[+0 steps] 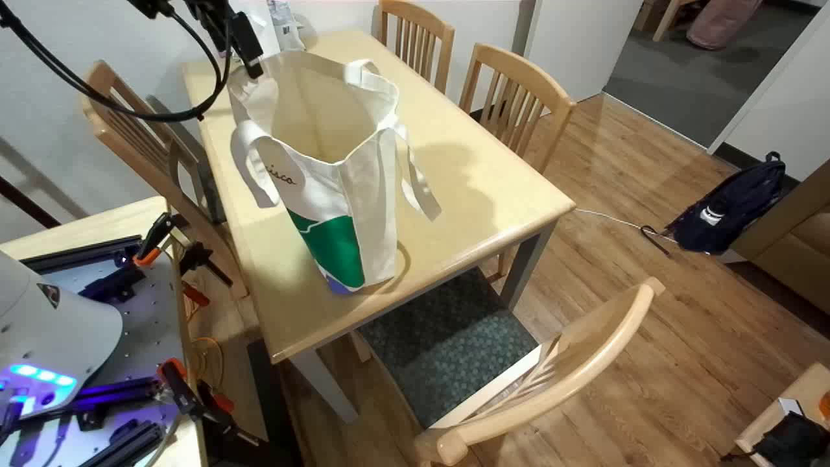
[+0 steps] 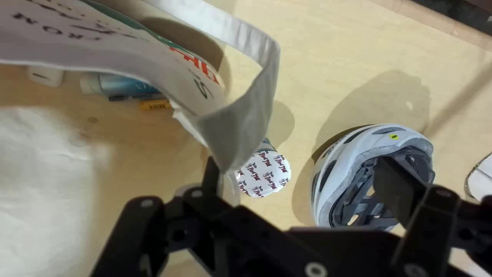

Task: Move the yogurt to the right side of the table

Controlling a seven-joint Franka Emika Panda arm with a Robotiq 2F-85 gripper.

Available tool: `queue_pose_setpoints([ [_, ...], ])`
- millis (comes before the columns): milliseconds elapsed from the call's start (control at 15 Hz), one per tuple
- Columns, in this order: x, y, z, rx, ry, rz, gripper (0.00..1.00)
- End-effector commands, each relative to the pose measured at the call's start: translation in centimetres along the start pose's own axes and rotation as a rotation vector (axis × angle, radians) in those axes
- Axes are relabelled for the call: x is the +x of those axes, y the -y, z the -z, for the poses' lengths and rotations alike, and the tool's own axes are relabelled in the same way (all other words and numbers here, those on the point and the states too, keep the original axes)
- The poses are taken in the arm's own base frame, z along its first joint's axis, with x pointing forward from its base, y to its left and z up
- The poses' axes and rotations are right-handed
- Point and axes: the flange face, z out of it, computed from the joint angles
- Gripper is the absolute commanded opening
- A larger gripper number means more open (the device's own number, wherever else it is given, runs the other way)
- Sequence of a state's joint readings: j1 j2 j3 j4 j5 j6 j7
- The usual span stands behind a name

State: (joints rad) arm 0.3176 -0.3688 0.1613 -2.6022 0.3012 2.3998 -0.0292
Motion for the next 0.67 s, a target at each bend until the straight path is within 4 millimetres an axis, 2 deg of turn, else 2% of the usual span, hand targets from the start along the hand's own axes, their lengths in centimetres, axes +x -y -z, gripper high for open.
queue_pose_setpoints([
  [0,0.0,0.0,0.0,0.000,0.001,0.000,1.00],
  [267,0.0,0.0,0.0,0.000,0.001,0.000,1.00],
  [600,0.0,-2.9,2.1,-0.195,0.067,-0.016,1.00],
])
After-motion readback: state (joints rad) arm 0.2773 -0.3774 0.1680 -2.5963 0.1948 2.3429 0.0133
